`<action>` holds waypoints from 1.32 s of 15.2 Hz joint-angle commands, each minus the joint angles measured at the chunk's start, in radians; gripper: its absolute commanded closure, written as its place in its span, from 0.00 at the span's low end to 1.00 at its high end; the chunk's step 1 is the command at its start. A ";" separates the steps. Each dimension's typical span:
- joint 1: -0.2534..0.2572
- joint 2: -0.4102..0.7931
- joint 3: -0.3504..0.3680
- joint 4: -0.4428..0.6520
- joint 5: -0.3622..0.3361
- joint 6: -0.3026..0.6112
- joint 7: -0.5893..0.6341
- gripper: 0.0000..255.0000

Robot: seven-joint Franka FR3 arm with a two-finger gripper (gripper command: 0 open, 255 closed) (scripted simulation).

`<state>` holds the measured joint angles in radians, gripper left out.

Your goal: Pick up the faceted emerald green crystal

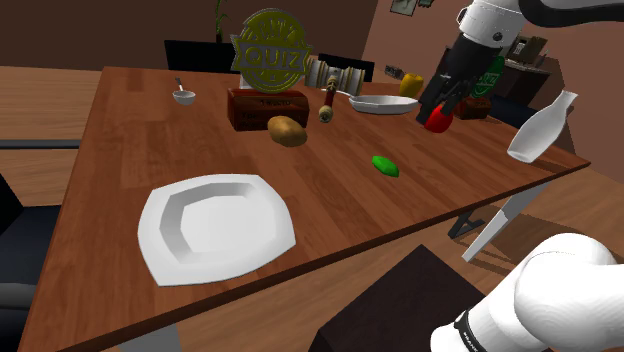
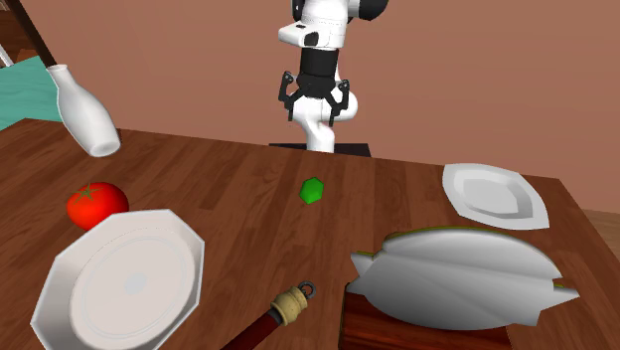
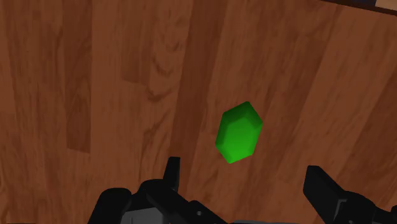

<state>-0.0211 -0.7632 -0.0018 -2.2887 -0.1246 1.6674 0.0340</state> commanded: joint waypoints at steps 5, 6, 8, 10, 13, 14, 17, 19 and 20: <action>0.002 0.088 -0.027 -0.050 0.030 0.085 0.005 0.00; 0.003 0.112 -0.033 -0.061 0.038 0.107 0.006 0.00; 0.006 0.162 -0.045 -0.080 0.055 0.150 0.005 0.00; 0.009 0.216 -0.057 -0.096 0.073 0.193 0.003 0.00; 0.012 0.263 -0.067 -0.118 0.089 0.240 0.000 0.00; 0.011 0.265 -0.067 -0.129 0.089 0.254 0.000 0.00; 0.011 0.274 -0.068 -0.164 0.088 0.297 0.000 0.00; 0.011 0.281 -0.069 -0.185 0.088 0.325 0.000 0.00; 0.011 0.283 -0.070 -0.192 0.088 0.334 0.000 0.00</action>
<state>-0.0102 -0.4814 -0.0714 -2.4692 -0.0369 1.9886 0.0334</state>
